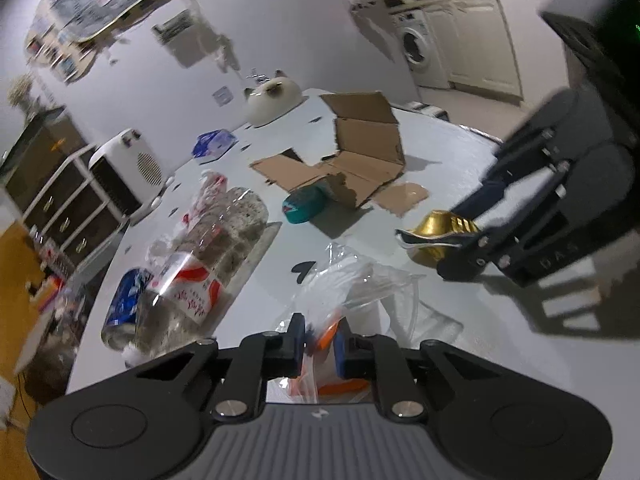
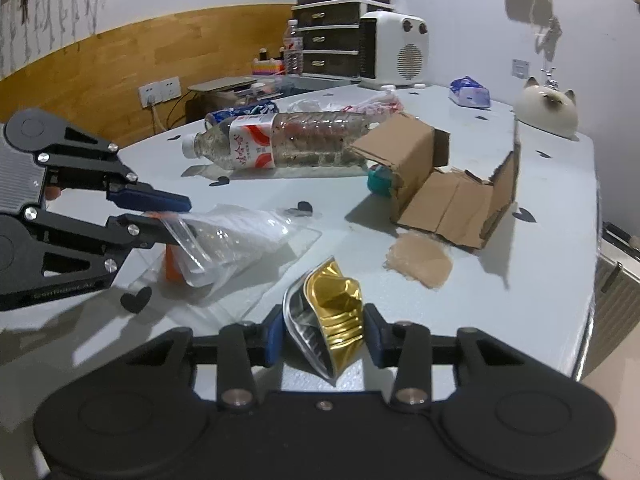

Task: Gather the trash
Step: 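Grasp the clear plastic bag with the left tool while the right grasps the gold wrapper, then carry the bag and gold wrapper with both tools over the yellow wastebasket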

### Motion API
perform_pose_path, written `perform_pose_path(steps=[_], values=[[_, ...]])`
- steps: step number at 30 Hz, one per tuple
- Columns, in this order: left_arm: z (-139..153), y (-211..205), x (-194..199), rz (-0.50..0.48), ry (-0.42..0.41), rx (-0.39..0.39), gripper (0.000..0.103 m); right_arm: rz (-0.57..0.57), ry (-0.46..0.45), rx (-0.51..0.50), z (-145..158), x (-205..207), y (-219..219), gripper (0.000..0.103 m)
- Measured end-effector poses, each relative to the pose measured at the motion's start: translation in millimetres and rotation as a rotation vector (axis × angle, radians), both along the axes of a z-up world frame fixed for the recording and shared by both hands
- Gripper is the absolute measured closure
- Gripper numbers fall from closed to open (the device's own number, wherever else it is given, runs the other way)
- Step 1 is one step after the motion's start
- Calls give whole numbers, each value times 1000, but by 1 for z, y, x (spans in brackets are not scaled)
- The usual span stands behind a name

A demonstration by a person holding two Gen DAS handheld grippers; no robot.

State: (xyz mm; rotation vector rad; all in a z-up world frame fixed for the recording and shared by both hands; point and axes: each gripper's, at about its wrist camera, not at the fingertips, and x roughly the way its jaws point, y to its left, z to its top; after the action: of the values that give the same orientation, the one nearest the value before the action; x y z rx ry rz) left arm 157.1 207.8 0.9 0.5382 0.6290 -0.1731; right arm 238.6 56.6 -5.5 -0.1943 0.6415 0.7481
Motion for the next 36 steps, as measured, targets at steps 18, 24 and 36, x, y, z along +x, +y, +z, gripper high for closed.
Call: perform_pose_path(steps=[18,24,36], values=[[34,-2,-58,236,-142,-449,99,-140,7,148,39,-54,-53,61],[38,-25,-71,221,-146,-471,99,-166,-21,168,51,-73,-73,61],[47,-82,-86,170,-159,-531,99,-301,-72,184,60,-106,-144,61]])
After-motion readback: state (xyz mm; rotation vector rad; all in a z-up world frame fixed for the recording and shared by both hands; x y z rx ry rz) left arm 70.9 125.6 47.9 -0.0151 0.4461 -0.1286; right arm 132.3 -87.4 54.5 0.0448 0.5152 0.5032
